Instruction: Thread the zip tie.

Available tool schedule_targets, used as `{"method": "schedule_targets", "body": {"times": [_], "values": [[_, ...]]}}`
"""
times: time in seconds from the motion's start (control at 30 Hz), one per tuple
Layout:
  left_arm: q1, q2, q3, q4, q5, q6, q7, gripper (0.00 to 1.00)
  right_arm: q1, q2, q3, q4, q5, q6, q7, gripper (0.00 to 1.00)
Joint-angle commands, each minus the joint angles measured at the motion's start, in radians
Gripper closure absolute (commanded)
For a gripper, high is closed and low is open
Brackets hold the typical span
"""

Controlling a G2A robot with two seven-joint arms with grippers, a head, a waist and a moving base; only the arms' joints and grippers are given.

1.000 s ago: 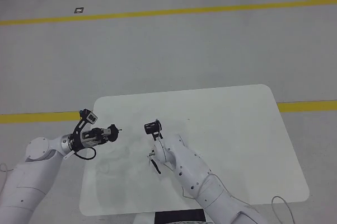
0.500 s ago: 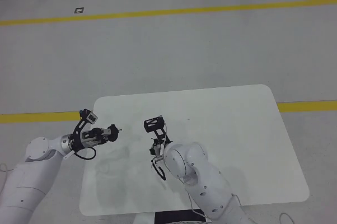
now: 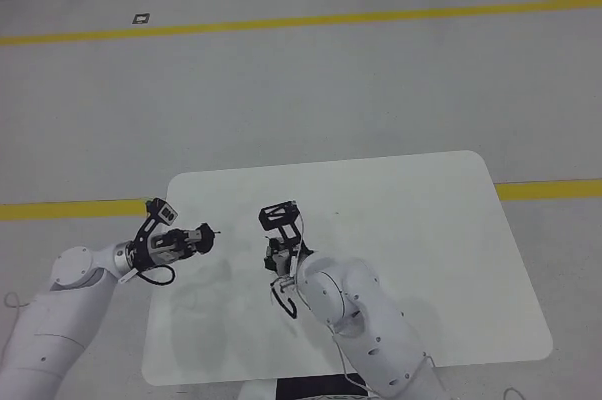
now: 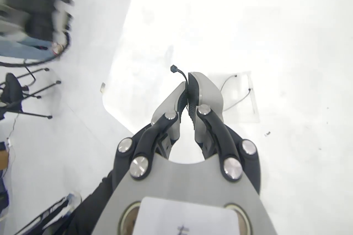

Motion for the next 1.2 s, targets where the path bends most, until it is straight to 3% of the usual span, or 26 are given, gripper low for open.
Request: {"method": "schedule_targets", "body": {"times": [0.0, 0.1, 0.27, 0.3, 0.57, 0.67, 0.9, 1.03, 1.17], "values": [[-0.012, -0.008, 0.023, 0.037, -0.009, -0.004, 0.002, 1.0, -0.016, 0.008, -0.003, -0.021, 0.017, -0.008, -0.07, 1.0], [-0.032, -0.022, 0.059, 0.081, -0.022, -0.015, -0.003, 1.0, -0.019, 0.015, -0.019, -0.028, 0.039, -0.011, -0.144, 1.0], [-0.06, -0.046, 0.114, 0.117, -0.045, -0.037, 0.0, 1.0, 0.003, 0.014, -0.05, 0.002, 0.059, 0.012, -0.237, 1.0], [-0.069, -0.047, 0.109, 0.117, -0.033, -0.044, 0.024, 1.0, 0.003, 0.014, -0.05, 0.002, 0.059, 0.012, -0.237, 1.0], [-0.069, -0.047, 0.109, 0.117, -0.033, -0.044, 0.024, 1.0, 0.003, 0.014, -0.05, 0.002, 0.059, 0.012, -0.237, 1.0], [-0.054, -0.053, 0.127, 0.091, -0.013, -0.04, 0.074, 1.0, -0.006, 0.016, -0.049, 0.007, 0.106, 0.04, -0.318, 1.0], [-0.036, -0.069, 0.136, 0.073, -0.031, -0.044, 0.093, 1.0, 0.023, 0.019, -0.107, 0.062, 0.155, 0.144, -0.452, 1.0], [-0.031, -0.078, 0.129, 0.068, -0.025, -0.044, 0.091, 1.0, 0.029, 0.013, -0.104, 0.094, 0.182, 0.144, -0.519, 1.0], [-0.028, -0.083, 0.122, 0.065, -0.024, -0.044, 0.086, 1.0, 0.029, 0.013, -0.104, 0.094, 0.182, 0.144, -0.519, 1.0]]}}
